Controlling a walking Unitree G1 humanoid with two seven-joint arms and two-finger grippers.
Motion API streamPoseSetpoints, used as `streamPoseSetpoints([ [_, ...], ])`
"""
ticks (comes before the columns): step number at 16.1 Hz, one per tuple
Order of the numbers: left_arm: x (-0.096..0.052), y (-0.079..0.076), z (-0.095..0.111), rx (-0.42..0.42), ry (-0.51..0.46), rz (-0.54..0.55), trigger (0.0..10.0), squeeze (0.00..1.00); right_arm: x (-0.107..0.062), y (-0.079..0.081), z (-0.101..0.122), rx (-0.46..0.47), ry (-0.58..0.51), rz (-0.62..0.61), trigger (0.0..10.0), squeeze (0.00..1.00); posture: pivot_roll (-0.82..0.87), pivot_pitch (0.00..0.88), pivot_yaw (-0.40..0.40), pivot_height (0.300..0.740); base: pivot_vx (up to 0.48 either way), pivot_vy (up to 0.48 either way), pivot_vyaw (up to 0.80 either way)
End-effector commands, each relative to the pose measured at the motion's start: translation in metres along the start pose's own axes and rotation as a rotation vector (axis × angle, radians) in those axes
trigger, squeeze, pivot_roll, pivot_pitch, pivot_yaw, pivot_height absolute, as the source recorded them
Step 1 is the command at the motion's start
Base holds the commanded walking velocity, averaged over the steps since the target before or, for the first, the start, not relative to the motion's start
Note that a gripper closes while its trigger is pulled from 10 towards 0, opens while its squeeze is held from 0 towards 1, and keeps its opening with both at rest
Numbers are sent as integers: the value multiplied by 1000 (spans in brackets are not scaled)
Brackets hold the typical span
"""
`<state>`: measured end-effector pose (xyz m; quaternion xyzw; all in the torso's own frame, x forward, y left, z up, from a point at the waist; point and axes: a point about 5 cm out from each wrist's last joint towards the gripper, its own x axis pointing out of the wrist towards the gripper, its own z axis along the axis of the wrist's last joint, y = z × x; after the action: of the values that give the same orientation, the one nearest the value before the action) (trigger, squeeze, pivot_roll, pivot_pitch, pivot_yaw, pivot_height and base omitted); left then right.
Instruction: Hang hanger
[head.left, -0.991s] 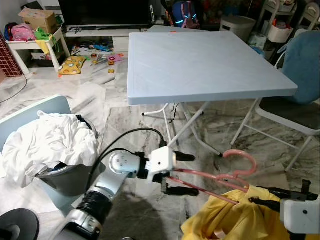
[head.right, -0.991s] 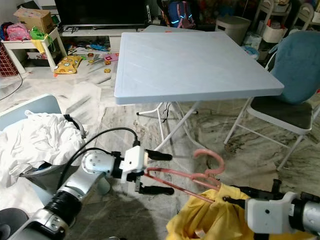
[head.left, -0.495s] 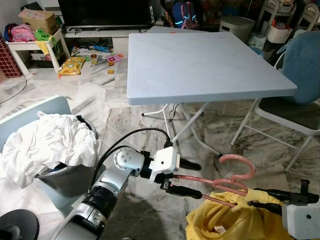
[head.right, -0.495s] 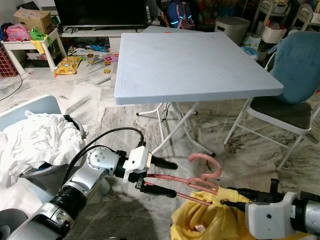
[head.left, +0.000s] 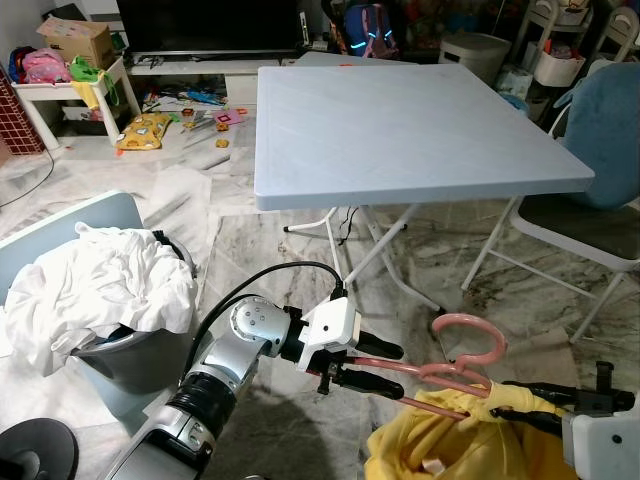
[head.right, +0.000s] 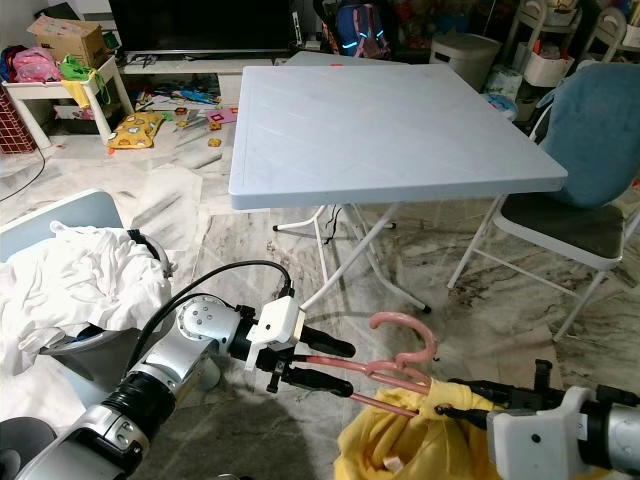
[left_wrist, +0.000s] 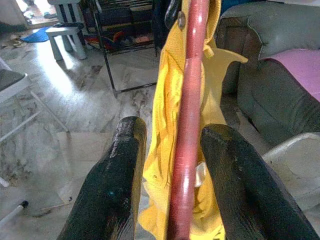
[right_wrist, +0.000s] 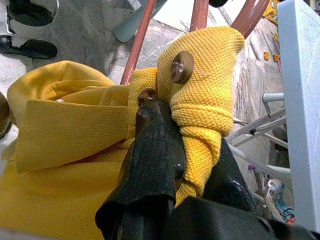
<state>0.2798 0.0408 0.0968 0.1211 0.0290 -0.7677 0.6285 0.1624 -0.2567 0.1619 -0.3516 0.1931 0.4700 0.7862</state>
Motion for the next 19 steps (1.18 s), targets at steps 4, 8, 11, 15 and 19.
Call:
streamPoseSetpoints([
  [4, 0, 6, 5, 9, -2, 13, 0, 0, -5, -4, 11, -44, -26, -5, 10000, 0, -88, 0, -17, 740, 0, 0, 0],
  [8, 0, 5, 2, -17, 2, -2, 0, 0, -3, -7, 12, -48, -34, -17, 10000, 0, -86, 0, -20, 740, 0, 0, 0],
  [11, 0, 4, 1, -44, 1, -18, 0, 0, 0, -9, 13, -53, -47, -40, 10000, 0, -85, 0, -21, 740, 0, 0, 0],
  [15, -3, 14, 3, -103, -57, 98, 0, 0, 19, -17, 13, 39, -105, -96, 10000, 1000, -78, 0, -23, 740, 0, 0, 0],
  [19, -11, 21, -1, -152, -79, 242, 0, 0, 29, -30, 10, -12, -93, -172, 10000, 1000, -59, 0, -30, 740, 0, 0, 0],
])
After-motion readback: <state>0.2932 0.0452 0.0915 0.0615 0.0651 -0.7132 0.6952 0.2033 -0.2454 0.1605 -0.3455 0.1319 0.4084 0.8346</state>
